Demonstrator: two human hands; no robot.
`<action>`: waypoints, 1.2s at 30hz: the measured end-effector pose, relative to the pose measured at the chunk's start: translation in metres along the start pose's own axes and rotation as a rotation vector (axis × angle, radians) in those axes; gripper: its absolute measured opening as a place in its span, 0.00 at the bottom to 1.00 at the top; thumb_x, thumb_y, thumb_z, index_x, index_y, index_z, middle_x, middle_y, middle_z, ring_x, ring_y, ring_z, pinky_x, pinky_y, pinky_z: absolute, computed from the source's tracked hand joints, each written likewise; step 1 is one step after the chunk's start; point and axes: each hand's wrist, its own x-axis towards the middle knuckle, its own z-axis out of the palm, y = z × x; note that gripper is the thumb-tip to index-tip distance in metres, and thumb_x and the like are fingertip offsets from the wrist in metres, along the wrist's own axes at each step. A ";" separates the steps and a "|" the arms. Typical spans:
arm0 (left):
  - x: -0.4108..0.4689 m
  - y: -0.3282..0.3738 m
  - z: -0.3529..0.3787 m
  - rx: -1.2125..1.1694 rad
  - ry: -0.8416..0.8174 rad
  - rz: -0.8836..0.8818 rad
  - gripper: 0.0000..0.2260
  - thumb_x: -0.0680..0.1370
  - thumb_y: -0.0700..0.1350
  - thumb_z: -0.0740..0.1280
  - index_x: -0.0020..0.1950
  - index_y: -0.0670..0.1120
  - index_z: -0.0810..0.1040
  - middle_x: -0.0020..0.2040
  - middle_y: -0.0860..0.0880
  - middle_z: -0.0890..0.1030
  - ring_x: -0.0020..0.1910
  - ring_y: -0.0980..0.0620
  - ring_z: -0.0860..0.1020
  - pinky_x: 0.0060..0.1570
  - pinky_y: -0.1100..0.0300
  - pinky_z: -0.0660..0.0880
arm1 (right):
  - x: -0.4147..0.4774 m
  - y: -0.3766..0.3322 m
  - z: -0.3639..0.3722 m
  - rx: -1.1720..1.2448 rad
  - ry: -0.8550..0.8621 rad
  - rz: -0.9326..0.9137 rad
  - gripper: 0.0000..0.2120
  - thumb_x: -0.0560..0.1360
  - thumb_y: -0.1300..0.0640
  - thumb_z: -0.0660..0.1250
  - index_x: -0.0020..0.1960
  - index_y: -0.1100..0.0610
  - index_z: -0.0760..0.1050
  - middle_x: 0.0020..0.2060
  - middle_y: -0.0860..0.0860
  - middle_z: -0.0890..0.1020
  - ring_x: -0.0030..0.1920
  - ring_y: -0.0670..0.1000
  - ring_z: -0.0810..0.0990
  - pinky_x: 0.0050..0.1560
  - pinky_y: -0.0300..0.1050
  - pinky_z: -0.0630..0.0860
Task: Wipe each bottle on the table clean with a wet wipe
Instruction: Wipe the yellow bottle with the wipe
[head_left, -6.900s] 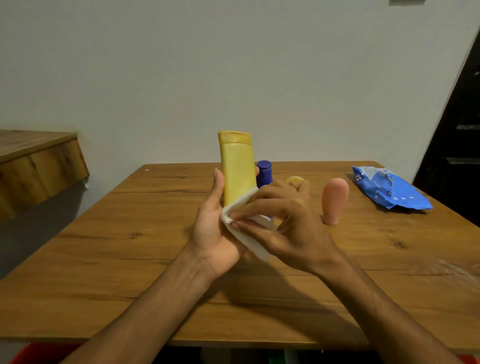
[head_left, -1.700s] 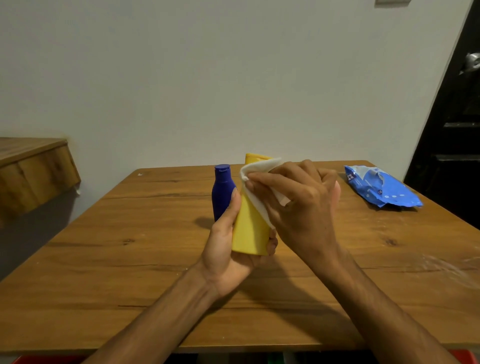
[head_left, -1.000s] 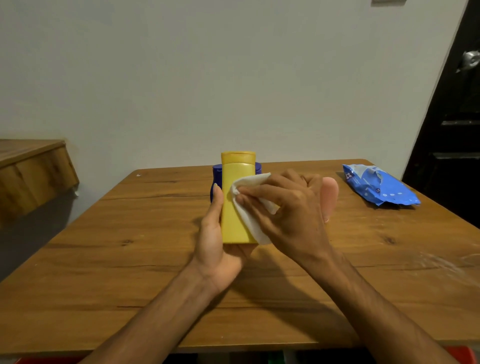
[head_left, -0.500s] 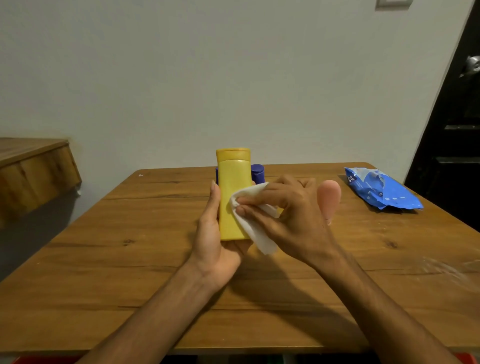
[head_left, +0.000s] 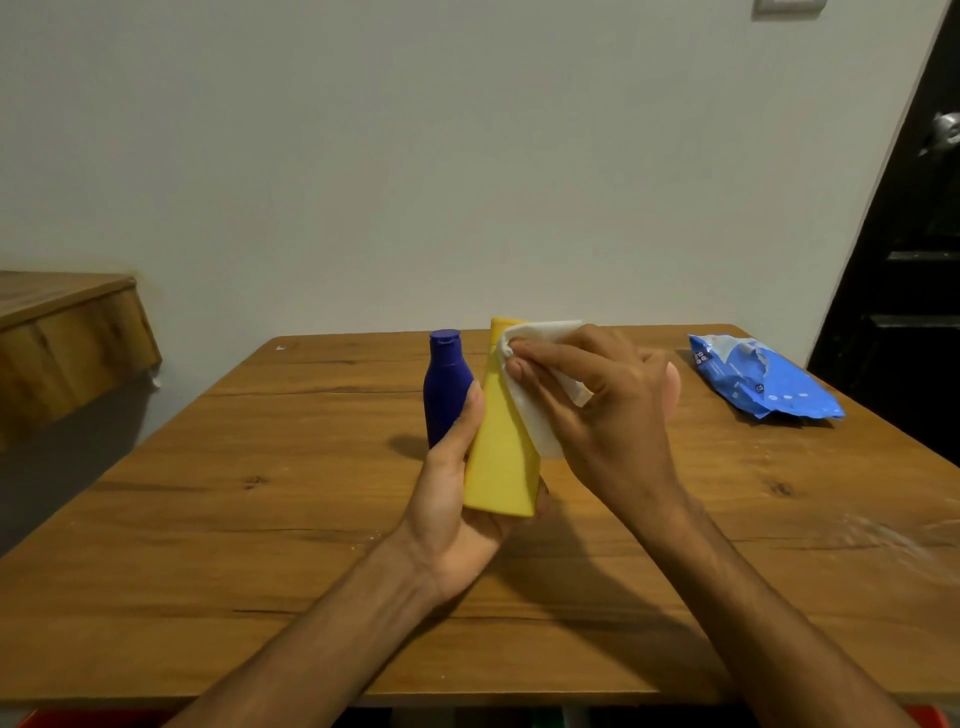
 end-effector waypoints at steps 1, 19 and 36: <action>0.000 0.000 0.001 -0.009 0.013 -0.003 0.26 0.75 0.61 0.68 0.67 0.46 0.75 0.52 0.43 0.79 0.44 0.46 0.76 0.41 0.51 0.72 | 0.000 0.000 0.000 0.007 -0.029 -0.015 0.10 0.75 0.48 0.68 0.54 0.49 0.82 0.49 0.44 0.82 0.51 0.47 0.77 0.47 0.51 0.67; 0.000 0.025 0.002 -0.122 0.051 -0.005 0.31 0.75 0.64 0.62 0.67 0.42 0.76 0.56 0.41 0.80 0.57 0.44 0.78 0.62 0.46 0.71 | -0.005 -0.013 0.002 0.080 -0.363 -0.206 0.13 0.74 0.42 0.64 0.53 0.45 0.81 0.43 0.40 0.80 0.47 0.47 0.72 0.45 0.53 0.65; 0.001 0.019 0.002 -0.025 0.010 -0.020 0.26 0.78 0.62 0.61 0.68 0.47 0.76 0.55 0.44 0.82 0.53 0.47 0.80 0.50 0.50 0.76 | -0.010 -0.009 0.011 0.113 -0.118 -0.091 0.12 0.75 0.45 0.64 0.55 0.47 0.80 0.46 0.45 0.81 0.48 0.48 0.75 0.44 0.60 0.70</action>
